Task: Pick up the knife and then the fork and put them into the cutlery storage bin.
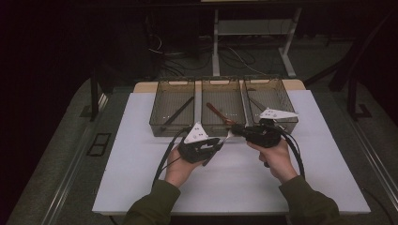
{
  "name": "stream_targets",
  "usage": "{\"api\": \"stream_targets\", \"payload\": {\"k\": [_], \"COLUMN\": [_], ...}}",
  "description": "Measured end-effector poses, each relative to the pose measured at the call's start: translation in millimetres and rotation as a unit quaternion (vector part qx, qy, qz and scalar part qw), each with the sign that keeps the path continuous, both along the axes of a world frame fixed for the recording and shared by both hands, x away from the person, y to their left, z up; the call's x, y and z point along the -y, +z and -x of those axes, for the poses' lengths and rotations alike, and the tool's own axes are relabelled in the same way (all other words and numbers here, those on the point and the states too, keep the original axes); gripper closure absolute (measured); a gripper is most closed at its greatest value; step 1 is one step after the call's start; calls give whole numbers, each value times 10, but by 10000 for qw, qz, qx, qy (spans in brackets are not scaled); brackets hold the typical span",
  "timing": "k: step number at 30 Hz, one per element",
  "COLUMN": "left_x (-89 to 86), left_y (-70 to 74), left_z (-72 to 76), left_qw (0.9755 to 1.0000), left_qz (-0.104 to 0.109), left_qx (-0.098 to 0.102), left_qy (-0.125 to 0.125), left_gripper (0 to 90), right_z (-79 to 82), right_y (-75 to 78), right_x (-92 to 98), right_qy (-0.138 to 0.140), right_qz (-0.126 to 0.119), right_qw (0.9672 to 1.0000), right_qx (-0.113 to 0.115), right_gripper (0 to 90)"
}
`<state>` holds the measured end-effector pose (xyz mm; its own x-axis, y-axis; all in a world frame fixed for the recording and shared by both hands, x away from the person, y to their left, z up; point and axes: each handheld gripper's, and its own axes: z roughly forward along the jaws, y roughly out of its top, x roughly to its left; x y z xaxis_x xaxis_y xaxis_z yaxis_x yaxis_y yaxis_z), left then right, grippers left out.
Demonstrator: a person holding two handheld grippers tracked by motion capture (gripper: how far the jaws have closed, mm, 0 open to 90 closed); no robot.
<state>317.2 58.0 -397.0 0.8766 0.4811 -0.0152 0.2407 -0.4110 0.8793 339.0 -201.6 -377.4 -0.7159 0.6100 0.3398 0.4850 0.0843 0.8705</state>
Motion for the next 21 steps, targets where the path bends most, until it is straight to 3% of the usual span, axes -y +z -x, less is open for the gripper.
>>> {"api": "stream_targets", "payload": {"k": [3, 8, 10, 14, 19, 21], "left_x": [-59, -237, -311, -470, -641, -702], "left_y": [-18, -86, -94, -106, -158, -181], "left_z": [23, 76, 111, 167, 243, 273], "left_qw": [10000, 9998, 9999, 9996, 9993, 9991], "left_qz": [-34, 44, 17, 107, 61, 151], "left_qx": [19, -180, -148, -241, -312, -336], "left_qy": [-30, 39, 53, 126, 200, 226], "left_gripper": [633, 555, 517, 456, 393, 379], "right_z": [-16, -25, -26, -42, -60, -77], "right_y": [31, 98, 137, 262, 412, 475], "right_x": [93, 270, 340, 504, 707, 810], "right_qy": [-92, -338, -416, -570, -769, -885], "right_qz": [37, 38, 32, -3, 16, 15], "right_qw": [9999, 9994, 9991, 9982, 9966, 9954], "right_qx": [15, 66, 97, 180, 291, 368], "right_gripper": [862, 863, 863, 863, 863, 863]}}
